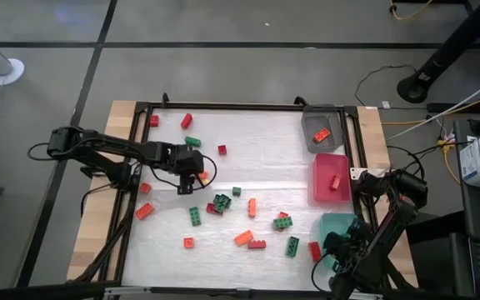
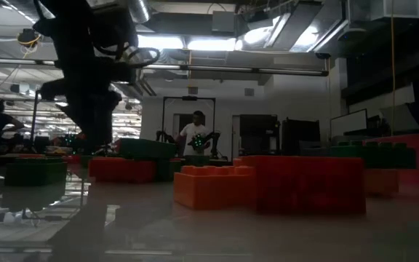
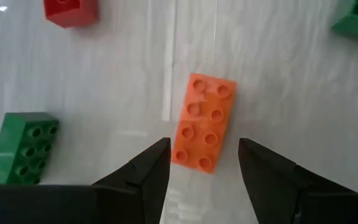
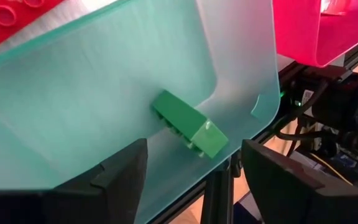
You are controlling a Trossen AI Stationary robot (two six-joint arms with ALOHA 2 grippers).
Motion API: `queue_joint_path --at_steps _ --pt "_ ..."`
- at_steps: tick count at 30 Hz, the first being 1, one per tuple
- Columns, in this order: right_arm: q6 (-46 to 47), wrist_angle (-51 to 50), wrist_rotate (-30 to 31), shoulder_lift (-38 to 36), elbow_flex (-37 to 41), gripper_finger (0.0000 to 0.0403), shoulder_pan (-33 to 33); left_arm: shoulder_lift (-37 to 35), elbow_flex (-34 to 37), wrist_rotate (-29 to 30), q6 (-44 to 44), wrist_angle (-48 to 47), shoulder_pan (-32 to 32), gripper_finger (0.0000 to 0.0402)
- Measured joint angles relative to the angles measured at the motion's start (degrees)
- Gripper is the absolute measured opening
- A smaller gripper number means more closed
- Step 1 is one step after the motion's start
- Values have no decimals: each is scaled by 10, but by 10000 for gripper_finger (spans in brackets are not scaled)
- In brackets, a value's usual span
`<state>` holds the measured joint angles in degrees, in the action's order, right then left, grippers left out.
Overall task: Sort blocks
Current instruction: Put the orange game piece into the black bin
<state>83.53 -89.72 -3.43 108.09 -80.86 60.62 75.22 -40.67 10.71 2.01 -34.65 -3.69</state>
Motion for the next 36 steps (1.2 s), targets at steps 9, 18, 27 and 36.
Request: queue_joint_path --at_steps 9,18,27,36 --pt "1 2 -7 0 0 260 0 0 37 -17 33 45 -29 178" --pt "2 7 -7 0 0 260 0 -1 76 -51 53 121 -53 178" --pt "2 16 -69 0 0 260 -4 -2 80 -59 44 120 -61 178" --pt "2 16 -76 0 0 260 -4 0 85 -112 36 113 -63 178"
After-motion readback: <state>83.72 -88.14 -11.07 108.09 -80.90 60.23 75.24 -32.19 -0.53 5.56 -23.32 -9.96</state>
